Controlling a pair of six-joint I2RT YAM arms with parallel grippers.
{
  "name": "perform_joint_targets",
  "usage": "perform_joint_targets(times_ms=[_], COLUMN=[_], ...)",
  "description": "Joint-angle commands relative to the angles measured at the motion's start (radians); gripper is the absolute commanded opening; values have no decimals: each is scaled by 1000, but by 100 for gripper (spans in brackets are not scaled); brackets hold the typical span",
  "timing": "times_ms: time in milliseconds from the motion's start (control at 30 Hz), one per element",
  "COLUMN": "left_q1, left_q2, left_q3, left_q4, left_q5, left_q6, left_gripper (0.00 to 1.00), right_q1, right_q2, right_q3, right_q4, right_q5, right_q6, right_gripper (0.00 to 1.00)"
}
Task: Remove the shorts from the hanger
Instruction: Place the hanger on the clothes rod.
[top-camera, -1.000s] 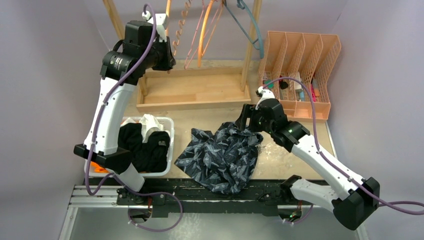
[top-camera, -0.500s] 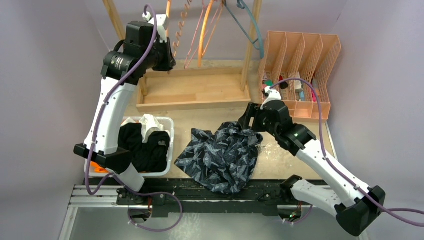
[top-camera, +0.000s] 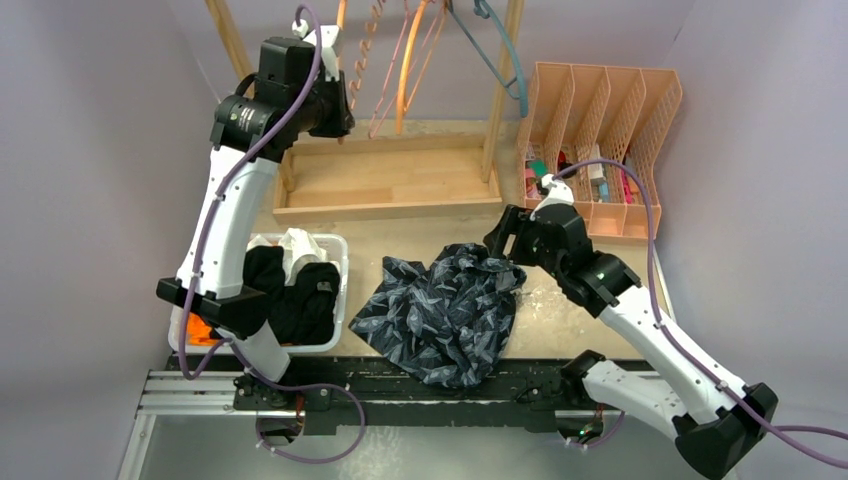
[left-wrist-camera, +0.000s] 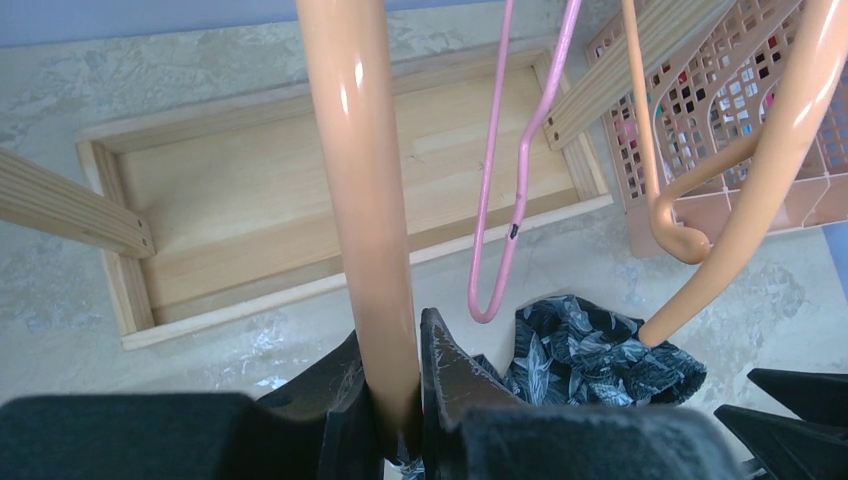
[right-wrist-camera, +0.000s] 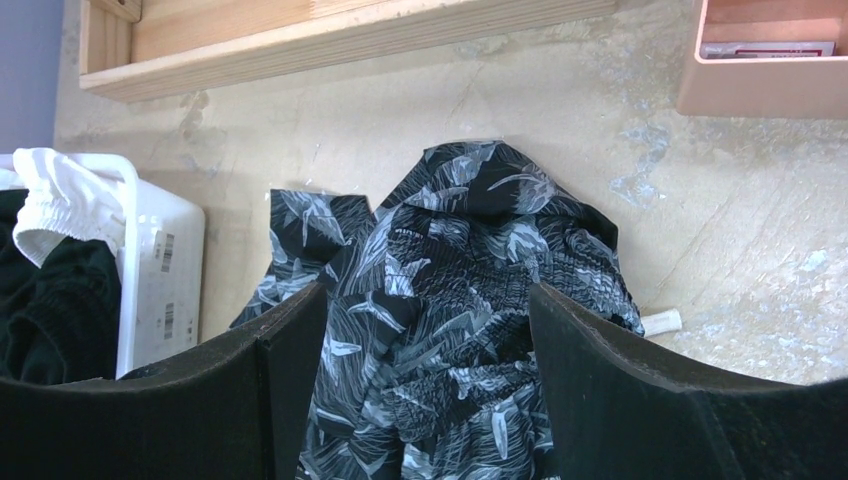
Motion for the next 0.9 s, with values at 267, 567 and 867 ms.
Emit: perform_joint_targets(times_ms=[267,567,867], left_q1=[5,5,5], left_q2=[-6,-35,-4], left_q3=[-15,-52,11], left_q4=[59,59,12], left_q5=[-47,-39,-36], left_q6=[10,4,0], left_gripper=[0,0,17], right_q1=[-1,-1,0], right_q2=[22,50,4], right_q3=[-23,8,-28], right_q4=[42,39,30], right_q5=[-31,-36,-34], right_q6=[3,-39,-25], right_gripper=[76,76,76])
